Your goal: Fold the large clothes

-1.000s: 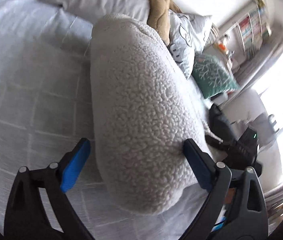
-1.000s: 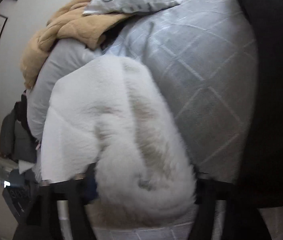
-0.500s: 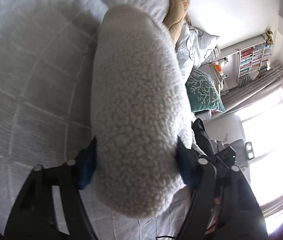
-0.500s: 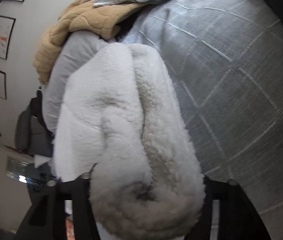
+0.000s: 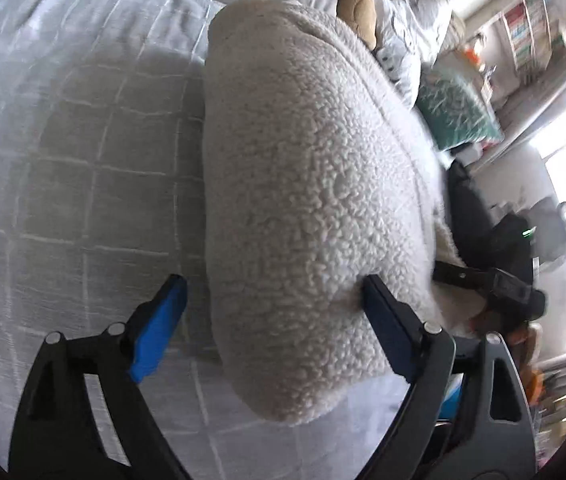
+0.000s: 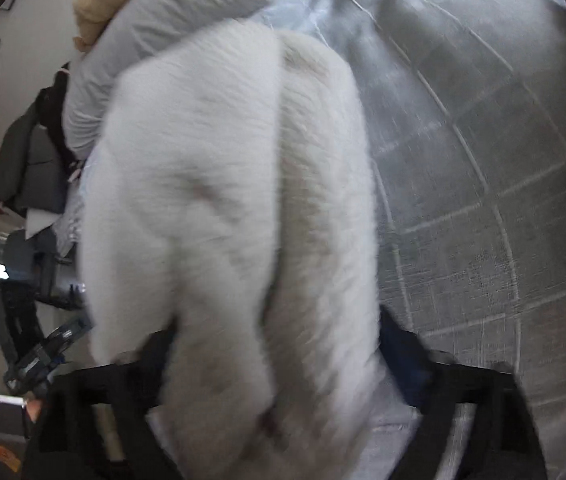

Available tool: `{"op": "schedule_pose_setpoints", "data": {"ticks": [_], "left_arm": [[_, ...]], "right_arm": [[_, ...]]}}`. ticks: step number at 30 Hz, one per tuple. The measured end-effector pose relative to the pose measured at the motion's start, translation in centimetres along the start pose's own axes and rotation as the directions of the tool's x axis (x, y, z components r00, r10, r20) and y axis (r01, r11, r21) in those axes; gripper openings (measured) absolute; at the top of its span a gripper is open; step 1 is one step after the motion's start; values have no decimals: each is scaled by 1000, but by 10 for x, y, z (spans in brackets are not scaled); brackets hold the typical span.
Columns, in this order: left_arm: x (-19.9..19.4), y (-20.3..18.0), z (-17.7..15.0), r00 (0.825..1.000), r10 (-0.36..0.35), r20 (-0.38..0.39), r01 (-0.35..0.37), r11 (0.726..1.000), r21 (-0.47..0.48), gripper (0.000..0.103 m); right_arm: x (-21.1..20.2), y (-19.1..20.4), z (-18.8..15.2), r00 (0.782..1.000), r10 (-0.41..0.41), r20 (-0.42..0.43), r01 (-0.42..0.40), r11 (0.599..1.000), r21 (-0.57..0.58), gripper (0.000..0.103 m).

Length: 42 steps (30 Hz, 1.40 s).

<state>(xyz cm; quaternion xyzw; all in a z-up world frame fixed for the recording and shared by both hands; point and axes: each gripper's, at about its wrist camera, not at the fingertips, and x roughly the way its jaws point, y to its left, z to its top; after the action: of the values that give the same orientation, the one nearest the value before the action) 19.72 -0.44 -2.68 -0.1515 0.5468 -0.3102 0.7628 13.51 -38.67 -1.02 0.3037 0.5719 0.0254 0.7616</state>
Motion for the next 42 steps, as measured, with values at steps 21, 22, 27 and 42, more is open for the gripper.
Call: {"op": "schedule_pose_setpoints", "data": {"ticks": [21, 22, 27, 42], "left_arm": [[76, -87, 145, 910, 266, 319, -375, 856, 355, 47], [86, -83, 152, 916, 277, 291, -372, 859, 352, 42], [135, -57, 167, 919, 347, 186, -392, 855, 340, 29], [12, -71, 79, 898, 309, 314, -383, 899, 211, 75]], "right_arm": [[-17, 87, 51, 800, -212, 561, 286, 957, -45, 44], [-6, 76, 55, 799, -268, 538, 323, 946, -9, 44], [26, 20, 58, 843, -248, 477, 239, 968, 80, 44], [-23, 55, 27, 842, -241, 482, 285, 959, -17, 63]]}}
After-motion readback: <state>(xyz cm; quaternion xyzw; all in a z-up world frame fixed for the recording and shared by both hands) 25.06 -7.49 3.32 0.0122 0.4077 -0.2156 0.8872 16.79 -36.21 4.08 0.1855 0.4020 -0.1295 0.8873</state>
